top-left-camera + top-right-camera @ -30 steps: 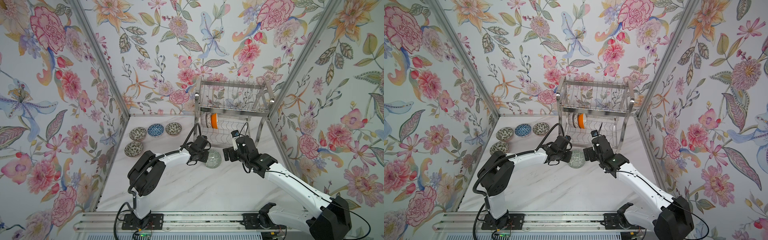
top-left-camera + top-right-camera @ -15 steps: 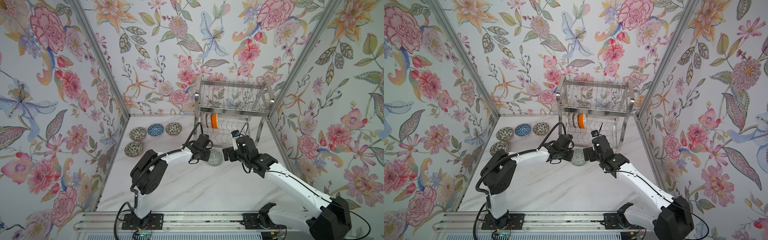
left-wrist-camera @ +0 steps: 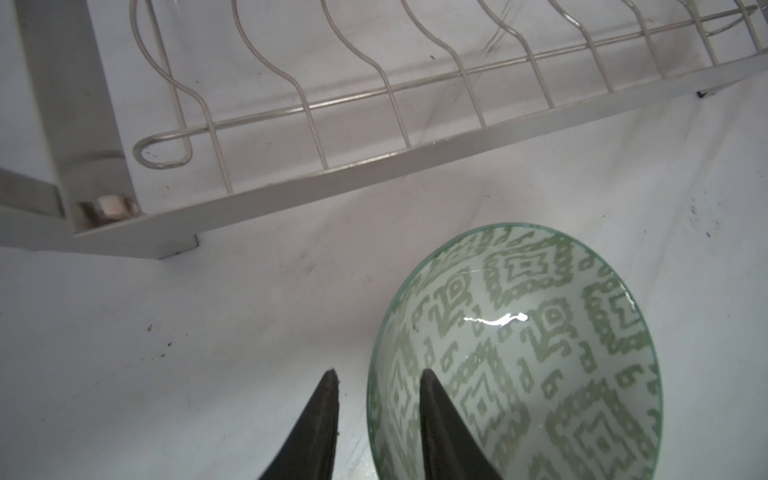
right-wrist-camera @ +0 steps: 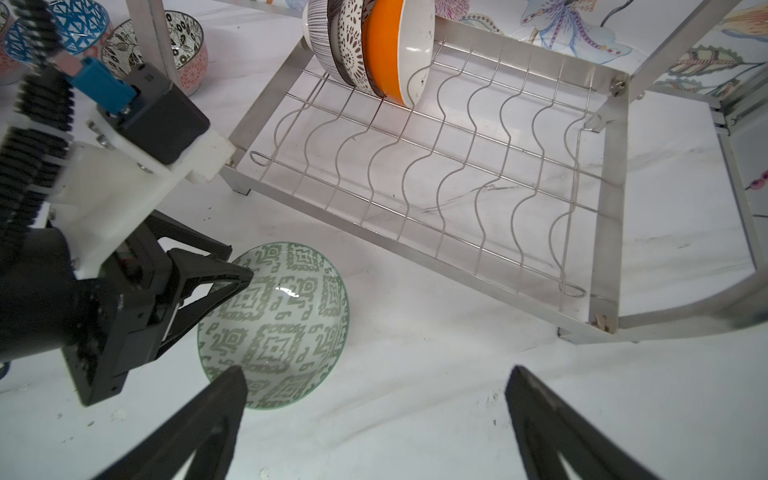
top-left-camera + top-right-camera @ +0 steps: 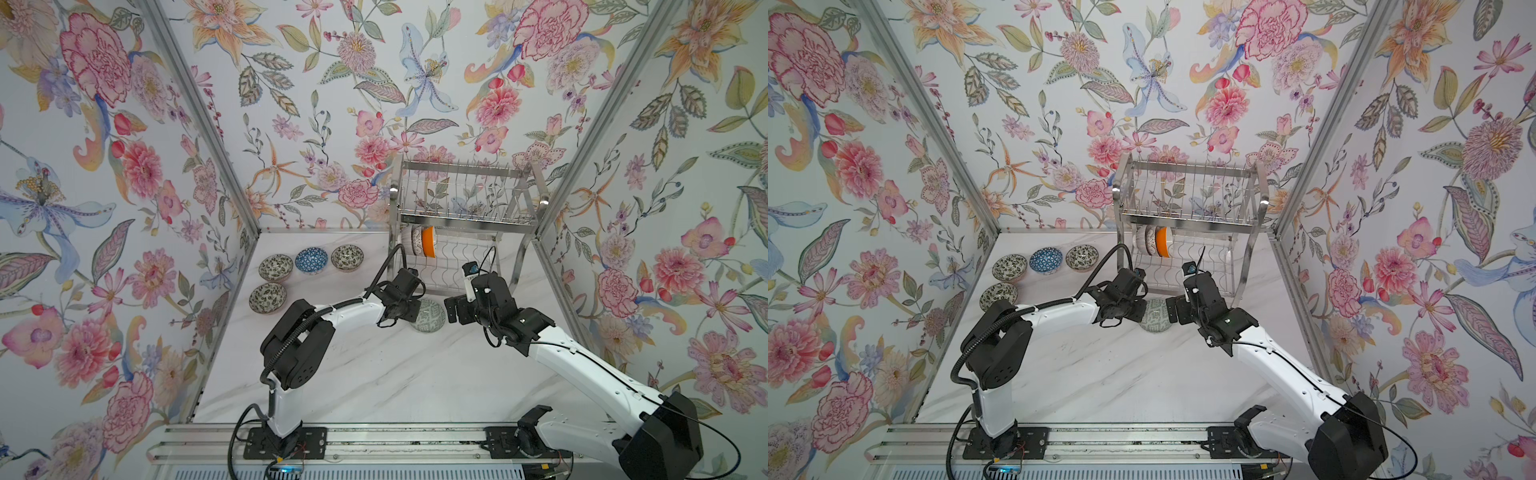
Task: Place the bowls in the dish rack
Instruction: 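Set the green bowl down near the rack while the right gripper approaches, then close the right gripper on the green bowl rim while the left gripper draws back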
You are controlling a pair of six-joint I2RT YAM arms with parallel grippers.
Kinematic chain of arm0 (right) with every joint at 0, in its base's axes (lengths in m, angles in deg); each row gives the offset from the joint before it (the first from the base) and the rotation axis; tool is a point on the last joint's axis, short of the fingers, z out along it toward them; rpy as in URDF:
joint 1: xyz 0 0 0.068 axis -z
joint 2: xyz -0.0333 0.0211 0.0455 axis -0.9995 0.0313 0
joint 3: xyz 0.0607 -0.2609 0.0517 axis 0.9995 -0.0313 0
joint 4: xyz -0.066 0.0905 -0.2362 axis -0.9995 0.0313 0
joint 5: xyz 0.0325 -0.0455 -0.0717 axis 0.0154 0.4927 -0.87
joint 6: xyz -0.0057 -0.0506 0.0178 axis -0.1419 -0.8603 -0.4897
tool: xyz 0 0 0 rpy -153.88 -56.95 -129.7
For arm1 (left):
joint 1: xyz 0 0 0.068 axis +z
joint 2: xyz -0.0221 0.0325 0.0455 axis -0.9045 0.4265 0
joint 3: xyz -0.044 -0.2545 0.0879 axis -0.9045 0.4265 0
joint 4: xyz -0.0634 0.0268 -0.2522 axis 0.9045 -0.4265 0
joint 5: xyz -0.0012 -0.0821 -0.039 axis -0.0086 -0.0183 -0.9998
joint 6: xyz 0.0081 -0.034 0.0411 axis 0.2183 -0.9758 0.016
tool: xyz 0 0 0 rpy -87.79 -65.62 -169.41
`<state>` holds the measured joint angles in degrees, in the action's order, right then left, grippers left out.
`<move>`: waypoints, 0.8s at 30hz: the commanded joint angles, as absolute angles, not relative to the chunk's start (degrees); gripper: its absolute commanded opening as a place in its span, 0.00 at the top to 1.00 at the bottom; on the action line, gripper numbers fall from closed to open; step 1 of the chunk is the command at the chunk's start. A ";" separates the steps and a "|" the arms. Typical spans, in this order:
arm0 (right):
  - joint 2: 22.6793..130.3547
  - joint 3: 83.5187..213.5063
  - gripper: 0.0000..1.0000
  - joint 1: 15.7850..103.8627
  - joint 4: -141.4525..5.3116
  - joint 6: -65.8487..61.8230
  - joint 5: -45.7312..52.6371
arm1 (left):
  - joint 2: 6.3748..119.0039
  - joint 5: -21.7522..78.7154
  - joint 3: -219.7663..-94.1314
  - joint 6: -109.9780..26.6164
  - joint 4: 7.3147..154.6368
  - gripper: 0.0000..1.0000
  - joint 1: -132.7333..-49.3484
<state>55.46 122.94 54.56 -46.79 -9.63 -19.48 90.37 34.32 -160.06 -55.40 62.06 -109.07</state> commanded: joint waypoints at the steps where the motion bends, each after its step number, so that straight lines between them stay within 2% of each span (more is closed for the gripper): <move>1: 54.63 122.55 0.01 54.81 -45.51 -8.37 -18.73 | 85.42 36.49 -160.02 -54.12 60.88 0.59 -107.79; 7: 55.49 122.87 0.01 54.63 -45.51 -6.91 -17.48 | 77.69 34.17 -154.59 -54.12 63.47 0.46 -103.95; 12: 57.45 122.73 0.01 53.60 -46.94 -4.59 -16.84 | 70.58 27.57 -147.05 -54.80 68.41 0.34 -99.65; 15: 59.93 123.22 0.01 51.70 -47.91 -3.76 -16.77 | 64.00 22.55 -141.20 -56.54 73.02 0.21 -96.84; 18: 63.04 124.23 0.01 48.66 -49.05 -2.63 -16.94 | 59.77 20.22 -136.77 -57.87 75.43 0.01 -94.87; 24: 70.96 127.52 0.01 43.86 -50.71 -1.02 -17.54 | 53.86 13.23 -126.73 -61.82 82.30 0.01 -91.59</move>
